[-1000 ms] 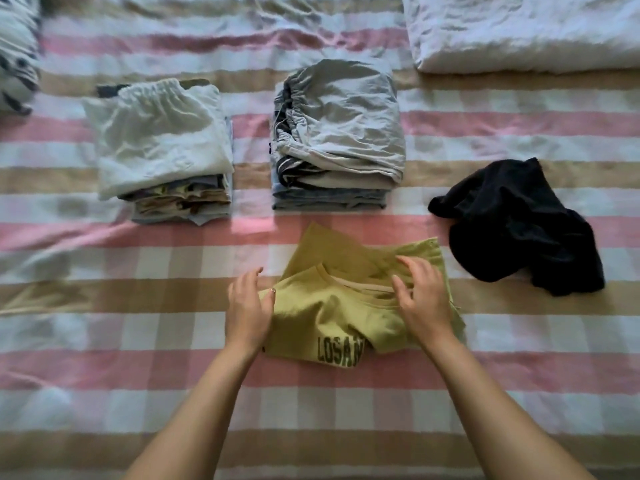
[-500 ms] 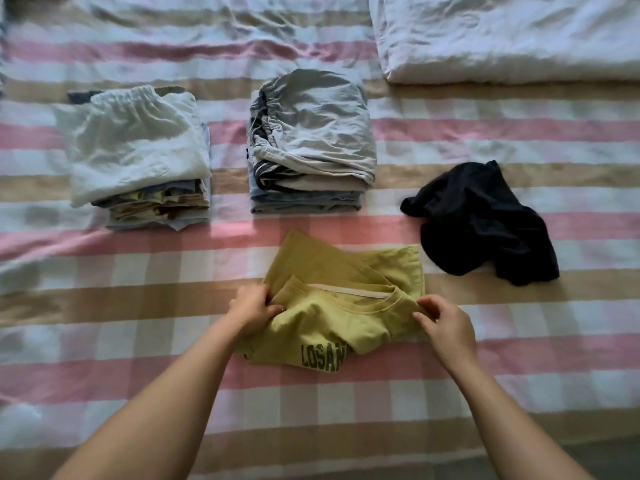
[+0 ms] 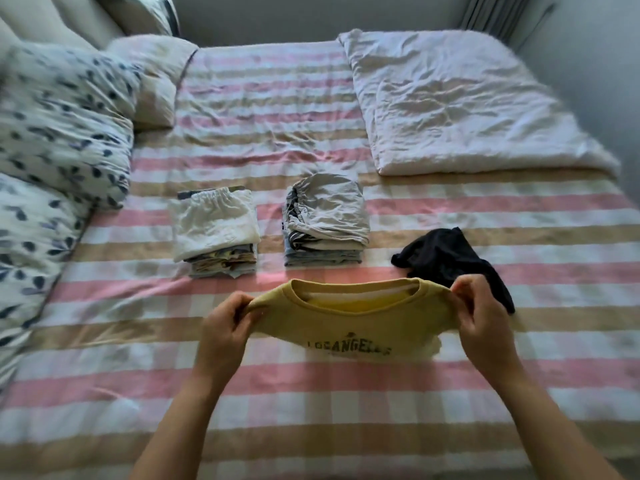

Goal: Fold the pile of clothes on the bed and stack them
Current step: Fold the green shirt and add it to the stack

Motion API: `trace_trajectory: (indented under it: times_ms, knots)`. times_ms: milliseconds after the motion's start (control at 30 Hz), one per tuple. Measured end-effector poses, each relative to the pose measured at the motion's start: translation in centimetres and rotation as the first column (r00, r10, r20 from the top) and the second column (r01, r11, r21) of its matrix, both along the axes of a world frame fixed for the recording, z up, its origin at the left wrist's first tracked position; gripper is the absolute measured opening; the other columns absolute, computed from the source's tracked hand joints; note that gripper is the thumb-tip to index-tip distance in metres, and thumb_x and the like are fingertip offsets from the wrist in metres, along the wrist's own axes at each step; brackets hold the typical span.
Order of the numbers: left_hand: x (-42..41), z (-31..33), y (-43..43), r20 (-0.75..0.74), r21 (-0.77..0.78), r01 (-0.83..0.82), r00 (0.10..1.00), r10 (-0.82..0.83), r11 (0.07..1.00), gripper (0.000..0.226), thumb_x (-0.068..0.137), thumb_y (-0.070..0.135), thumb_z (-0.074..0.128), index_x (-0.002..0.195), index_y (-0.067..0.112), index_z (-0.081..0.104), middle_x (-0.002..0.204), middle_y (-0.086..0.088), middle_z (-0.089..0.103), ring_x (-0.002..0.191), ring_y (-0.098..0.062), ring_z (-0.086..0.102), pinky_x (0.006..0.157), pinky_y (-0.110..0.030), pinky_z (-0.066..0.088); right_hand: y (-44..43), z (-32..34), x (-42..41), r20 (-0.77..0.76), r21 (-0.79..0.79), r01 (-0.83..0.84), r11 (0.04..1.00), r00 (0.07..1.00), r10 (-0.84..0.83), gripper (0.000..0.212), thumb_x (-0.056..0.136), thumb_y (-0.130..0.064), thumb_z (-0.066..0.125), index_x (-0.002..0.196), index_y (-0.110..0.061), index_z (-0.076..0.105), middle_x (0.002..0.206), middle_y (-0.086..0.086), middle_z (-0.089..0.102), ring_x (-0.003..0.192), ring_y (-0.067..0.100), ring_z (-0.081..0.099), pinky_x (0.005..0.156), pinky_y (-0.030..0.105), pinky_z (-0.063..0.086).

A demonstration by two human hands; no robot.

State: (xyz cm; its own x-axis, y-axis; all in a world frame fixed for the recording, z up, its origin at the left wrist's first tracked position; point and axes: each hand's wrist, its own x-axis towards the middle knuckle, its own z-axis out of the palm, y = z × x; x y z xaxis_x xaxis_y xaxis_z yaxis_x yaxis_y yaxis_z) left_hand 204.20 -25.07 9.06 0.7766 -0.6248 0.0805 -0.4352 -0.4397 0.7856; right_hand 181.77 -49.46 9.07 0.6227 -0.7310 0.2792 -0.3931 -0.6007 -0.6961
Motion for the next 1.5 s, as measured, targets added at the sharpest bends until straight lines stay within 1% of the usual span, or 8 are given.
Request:
trace_trajectory:
  times_ms: [200, 333, 500, 633, 733, 1067, 1333, 1500]
  knots:
    - [-2.5, 9.0, 3.8, 0.103, -0.151, -0.044, 0.993, 0.06, 0.988, 0.002, 0.079, 0.017, 0.062, 0.079, 0.019, 0.061, 0.07, 0.006, 0.063, 0.068, 0.003, 0.056, 0.056, -0.006, 0.039, 1.4, 8.8, -3.0, 0.05, -0.114, -0.089, 0.99, 0.994, 0.095, 0.025, 0.088, -0.03, 0.048, 0.088, -0.005, 0.052, 0.067, -0.013, 0.05, 0.057, 0.004, 0.052, 0.05, 0.01, 0.038]
    - [-4.0, 12.4, 5.8, 0.13, -0.144, -0.08, 0.987, 0.099, 0.986, 0.005, 0.079, 0.017, 0.066, 0.077, 0.019, 0.061, 0.068, 0.01, 0.061, 0.067, -0.001, 0.056, 0.056, -0.008, 0.039, 3.4, 11.7, -4.0, 0.042, -0.075, -0.126, 0.989, 0.991, 0.129, 0.017, 0.082, -0.017, 0.054, 0.089, -0.004, 0.063, 0.072, -0.011, 0.055, 0.059, 0.006, 0.05, 0.059, 0.0, 0.037]
    - [-4.1, 14.6, 8.2, 0.174, -0.114, -0.035, 0.983, 0.055, 0.993, 0.021, 0.076, 0.03, 0.067, 0.074, 0.049, 0.059, 0.076, 0.027, 0.062, 0.069, 0.006, 0.056, 0.058, -0.003, 0.04, 4.4, 13.0, -5.1, 0.08, -0.019, -0.217, 0.976, 0.973, 0.218, 0.009, 0.082, -0.026, 0.058, 0.086, -0.02, 0.063, 0.065, -0.019, 0.057, 0.075, -0.013, 0.056, 0.064, -0.001, 0.039]
    - [-2.7, 10.0, 7.8, 0.2, -0.01, -0.029, 0.979, 0.031, 1.0, 0.025, 0.077, 0.003, 0.071, 0.074, 0.026, 0.061, 0.063, 0.011, 0.059, 0.07, -0.005, 0.056, 0.058, -0.009, 0.04, 4.0, 9.4, -3.8, 0.05, 0.031, -0.252, 0.967, 0.967, 0.25, 0.003, 0.082, -0.019, 0.061, 0.084, -0.021, 0.062, 0.07, -0.018, 0.059, 0.078, -0.012, 0.057, 0.064, 0.0, 0.04]
    - [-1.4, 4.3, 6.3, 0.152, 0.035, -0.04, 0.988, 0.035, 0.999, 0.011, 0.078, 0.0, 0.068, 0.077, 0.011, 0.064, 0.067, 0.014, 0.056, 0.069, 0.007, 0.055, 0.06, -0.003, 0.038, 3.1, 4.0, -2.1, 0.011, 0.099, -0.247, 0.964, 0.969, 0.247, 0.005, 0.083, -0.02, 0.06, 0.083, -0.018, 0.064, 0.072, -0.005, 0.064, 0.076, 0.004, 0.059, 0.062, 0.014, 0.046]
    - [6.9, -15.0, -0.4, 0.132, 0.245, -0.011, 0.991, -0.022, 0.969, 0.013, 0.087, 0.016, 0.06, 0.083, 0.003, 0.06, 0.072, -0.005, 0.06, 0.064, -0.025, 0.055, 0.056, -0.036, 0.043, -3.5, -14.2, 6.0, -0.188, 0.068, -0.14, 0.988, 0.971, 0.15, 0.014, 0.085, -0.022, 0.063, 0.084, -0.01, 0.069, 0.073, 0.002, 0.067, 0.066, 0.021, 0.062, 0.061, 0.032, 0.047]
    - [15.1, -24.2, -9.0, 0.233, 0.476, -0.059, 0.971, -0.061, 0.877, 0.027, 0.091, 0.036, 0.054, 0.094, 0.01, 0.059, 0.098, -0.015, 0.066, 0.09, -0.033, 0.059, 0.065, -0.035, 0.037, -11.1, -24.3, 14.8, -0.417, -0.043, -0.033, 0.999, 0.909, 0.012, 0.025, 0.088, -0.037, 0.059, 0.097, -0.017, 0.069, 0.093, 0.011, 0.07, 0.087, 0.032, 0.062, 0.066, 0.036, 0.044]
    - [16.5, -29.1, -10.9, 0.165, 0.538, -0.034, 0.984, -0.065, 0.842, 0.023, 0.092, 0.029, 0.054, 0.091, 0.007, 0.058, 0.096, -0.02, 0.064, 0.081, -0.03, 0.055, 0.063, -0.036, 0.039, -12.6, -30.0, 16.7, -0.513, 0.029, 0.011, 1.0, 0.858, 0.005, 0.024, 0.09, -0.041, 0.053, 0.099, -0.023, 0.066, 0.1, 0.01, 0.067, 0.092, 0.03, 0.059, 0.067, 0.035, 0.045]
